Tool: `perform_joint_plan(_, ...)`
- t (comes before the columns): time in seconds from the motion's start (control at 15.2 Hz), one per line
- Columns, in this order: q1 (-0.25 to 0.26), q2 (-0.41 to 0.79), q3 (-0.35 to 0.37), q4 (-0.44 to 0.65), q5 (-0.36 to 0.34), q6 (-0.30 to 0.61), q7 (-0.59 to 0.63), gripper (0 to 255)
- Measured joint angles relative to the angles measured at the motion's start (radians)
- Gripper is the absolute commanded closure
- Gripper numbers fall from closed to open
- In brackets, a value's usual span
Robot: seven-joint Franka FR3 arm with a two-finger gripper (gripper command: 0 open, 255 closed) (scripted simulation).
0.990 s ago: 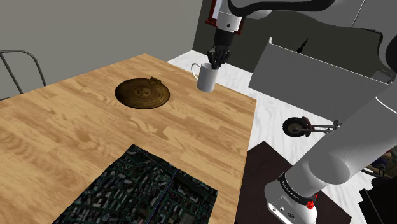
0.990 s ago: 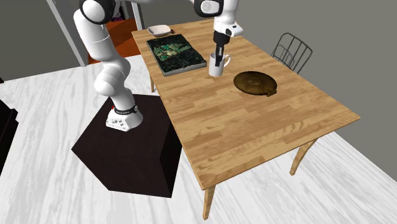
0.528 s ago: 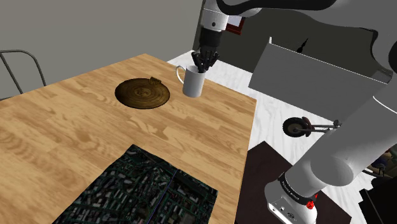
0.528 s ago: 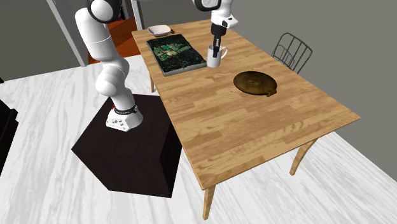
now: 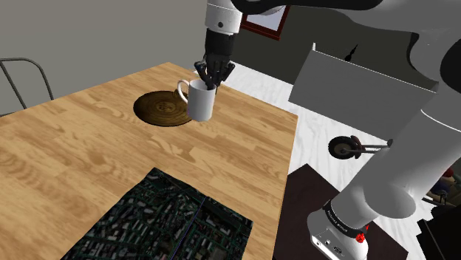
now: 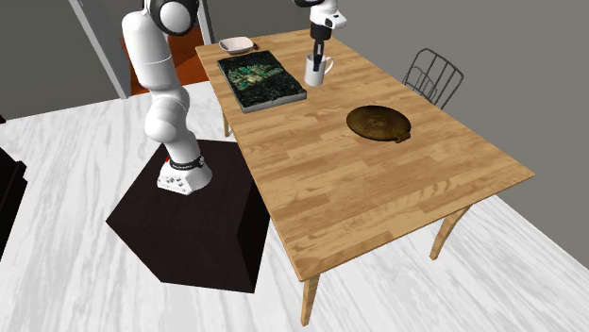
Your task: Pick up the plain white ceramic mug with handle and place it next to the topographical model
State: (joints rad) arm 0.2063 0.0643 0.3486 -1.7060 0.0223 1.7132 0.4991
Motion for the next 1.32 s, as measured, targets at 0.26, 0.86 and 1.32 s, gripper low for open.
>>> perform_joint_plan(0.26,0.057,0.058,0.044,0.063,-0.020,-0.006,0.102,255)
perform_joint_plan(0.86,0.226,0.286,0.111,0.348,-0.116,-0.077,0.327,255)
perform_joint_plan(1.32,0.439,0.578,0.111,0.796,-0.228,-0.237,0.457,255)
